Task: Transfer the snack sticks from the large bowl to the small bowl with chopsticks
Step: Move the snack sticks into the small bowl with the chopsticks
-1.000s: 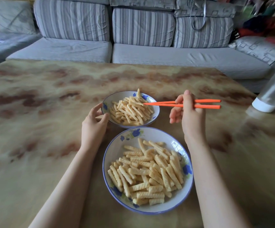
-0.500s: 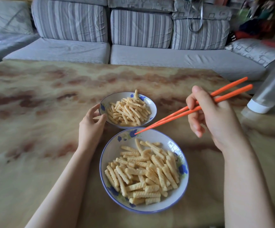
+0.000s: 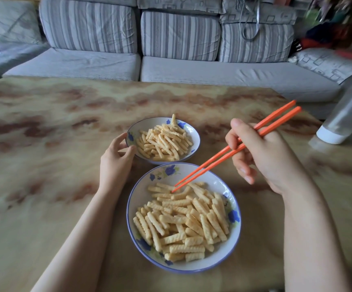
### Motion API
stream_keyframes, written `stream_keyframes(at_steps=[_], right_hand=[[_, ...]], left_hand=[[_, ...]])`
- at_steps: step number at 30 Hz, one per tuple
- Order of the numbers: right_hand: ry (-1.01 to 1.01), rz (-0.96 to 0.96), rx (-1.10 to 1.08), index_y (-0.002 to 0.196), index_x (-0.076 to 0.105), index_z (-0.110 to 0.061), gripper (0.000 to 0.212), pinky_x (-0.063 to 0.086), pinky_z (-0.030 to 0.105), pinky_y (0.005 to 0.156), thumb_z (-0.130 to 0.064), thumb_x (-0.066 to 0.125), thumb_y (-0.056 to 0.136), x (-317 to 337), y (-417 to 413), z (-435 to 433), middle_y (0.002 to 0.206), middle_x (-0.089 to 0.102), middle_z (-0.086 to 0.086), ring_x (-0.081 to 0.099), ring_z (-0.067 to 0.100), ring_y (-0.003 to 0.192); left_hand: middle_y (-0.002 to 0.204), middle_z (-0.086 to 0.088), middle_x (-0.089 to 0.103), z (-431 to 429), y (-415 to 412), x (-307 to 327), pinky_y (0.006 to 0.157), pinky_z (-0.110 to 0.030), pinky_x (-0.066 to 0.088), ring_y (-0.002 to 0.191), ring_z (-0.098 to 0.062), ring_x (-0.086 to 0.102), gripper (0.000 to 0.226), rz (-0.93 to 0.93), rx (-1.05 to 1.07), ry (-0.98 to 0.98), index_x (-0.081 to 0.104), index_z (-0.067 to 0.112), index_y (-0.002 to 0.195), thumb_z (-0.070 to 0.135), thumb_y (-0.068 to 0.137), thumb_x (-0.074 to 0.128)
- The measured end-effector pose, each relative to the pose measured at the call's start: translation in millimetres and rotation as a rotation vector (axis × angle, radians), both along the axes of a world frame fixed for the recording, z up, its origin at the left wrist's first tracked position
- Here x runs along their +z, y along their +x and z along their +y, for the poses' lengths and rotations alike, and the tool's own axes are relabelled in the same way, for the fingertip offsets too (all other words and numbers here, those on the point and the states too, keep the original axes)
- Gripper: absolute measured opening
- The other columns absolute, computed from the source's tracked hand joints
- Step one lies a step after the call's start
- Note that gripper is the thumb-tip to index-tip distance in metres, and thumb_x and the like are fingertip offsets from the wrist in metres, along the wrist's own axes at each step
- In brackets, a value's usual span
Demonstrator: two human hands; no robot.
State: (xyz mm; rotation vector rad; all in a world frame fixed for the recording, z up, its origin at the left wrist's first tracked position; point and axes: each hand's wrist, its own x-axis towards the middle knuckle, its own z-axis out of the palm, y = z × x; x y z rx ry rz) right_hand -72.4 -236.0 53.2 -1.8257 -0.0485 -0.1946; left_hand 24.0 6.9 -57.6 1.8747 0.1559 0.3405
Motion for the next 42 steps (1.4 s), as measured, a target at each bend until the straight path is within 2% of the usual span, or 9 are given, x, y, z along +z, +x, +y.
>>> stream_keyframes(at_steps=[5, 11, 15, 23, 26, 31, 35, 40, 42], right_hand=[[0.060, -0.050, -0.072, 0.065, 0.048, -0.011, 0.045, 0.027, 0.017, 0.035, -0.036, 0.041, 0.100, -0.3, 3.2, 2.1, 0.036, 0.039, 0.005, 0.032, 0.020, 0.028], [0.291, -0.199, -0.176, 0.053, 0.051, -0.021, 0.050, 0.024, 0.019, 0.035, -0.028, 0.041, 0.102, -0.6, 9.8, 4.3, 0.046, 0.042, 0.004, 0.032, 0.017, 0.028], [0.436, -0.301, -0.300, 0.061, 0.046, -0.015, 0.043, 0.024, 0.019, 0.034, -0.023, 0.039, 0.103, -3.4, 18.8, 13.1, 0.042, 0.047, -0.003, 0.035, 0.014, 0.028], [0.303, -0.210, -0.311, 0.069, 0.048, -0.013, 0.041, 0.032, 0.021, 0.036, -0.030, 0.036, 0.104, -36.2, 53.1, 36.7, 0.037, 0.049, 0.000, 0.045, 0.018, 0.031], [0.232, -0.210, -0.249, 0.072, 0.048, -0.013, 0.039, 0.032, 0.022, 0.038, -0.029, 0.036, 0.104, -44.0, 58.1, 39.5, 0.040, 0.052, 0.003, 0.048, 0.020, 0.033], [0.232, -0.249, -0.241, 0.073, 0.048, -0.012, 0.037, 0.033, 0.022, 0.039, -0.027, 0.035, 0.105, -44.6, 57.1, 39.3, 0.041, 0.053, 0.005, 0.051, 0.021, 0.034], [0.228, -0.266, -0.256, 0.073, 0.048, -0.012, 0.038, 0.031, 0.024, 0.039, -0.028, 0.036, 0.105, -35.8, 50.6, 33.8, 0.040, 0.052, 0.003, 0.049, 0.021, 0.034], [0.230, -0.239, -0.267, 0.067, 0.049, -0.014, 0.041, 0.028, 0.021, 0.037, -0.029, 0.037, 0.103, -17.0, 33.5, 20.1, 0.036, 0.045, 0.002, 0.039, 0.020, 0.031], [0.214, -0.241, -0.232, 0.065, 0.049, -0.014, 0.042, 0.025, 0.019, 0.035, -0.027, 0.037, 0.103, -9.4, 26.4, 12.2, 0.034, 0.041, 0.001, 0.034, 0.019, 0.029]], left_hand=[[0.091, 0.014, 0.065, -0.4, -0.5, 0.3, 0.068, -0.018, 0.048, 0.069, -0.009, 0.065, 0.042, -0.007, -0.004, -0.005, 0.058, 0.027, 0.130, 0.017, 0.089, 0.056], [0.094, 0.010, 0.066, -1.1, -0.7, 1.1, 0.062, -0.010, 0.046, 0.067, -0.004, 0.063, 0.041, -0.008, 0.000, -0.004, 0.058, 0.027, 0.129, 0.016, 0.089, 0.056], [0.094, 0.008, 0.067, -0.8, 0.0, 0.3, 0.066, -0.015, 0.046, 0.067, -0.007, 0.063, 0.042, -0.016, -0.004, -0.003, 0.058, 0.025, 0.130, 0.016, 0.089, 0.056], [0.087, 0.017, 0.065, -0.2, 0.3, -0.3, 0.067, -0.013, 0.046, 0.069, -0.005, 0.065, 0.041, -0.012, 0.001, 0.006, 0.058, 0.025, 0.129, 0.017, 0.088, 0.056], [0.091, 0.012, 0.066, -0.4, 0.5, -0.3, 0.057, -0.004, 0.043, 0.056, 0.004, 0.060, 0.040, -0.014, 0.002, 0.006, 0.058, 0.026, 0.128, 0.017, 0.089, 0.056], [0.098, 0.007, 0.068, -0.4, 0.5, -0.5, 0.056, -0.004, 0.043, 0.055, 0.003, 0.061, 0.041, -0.017, 0.000, 0.005, 0.058, 0.027, 0.129, 0.017, 0.089, 0.057], [0.100, 0.005, 0.069, -0.4, 0.0, -0.4, 0.064, -0.016, 0.048, 0.064, -0.009, 0.065, 0.042, -0.011, -0.005, -0.002, 0.057, 0.027, 0.130, 0.018, 0.088, 0.056], [0.100, 0.005, 0.068, 0.2, 0.4, -1.4, 0.061, -0.009, 0.047, 0.055, 0.001, 0.061, 0.041, -0.012, -0.005, -0.008, 0.057, 0.027, 0.129, 0.017, 0.089, 0.056], [0.102, 0.004, 0.068, -0.1, -0.3, -0.9, 0.067, -0.016, 0.050, 0.060, -0.004, 0.064, 0.042, -0.013, -0.007, -0.017, 0.057, 0.026, 0.130, 0.017, 0.090, 0.056]])
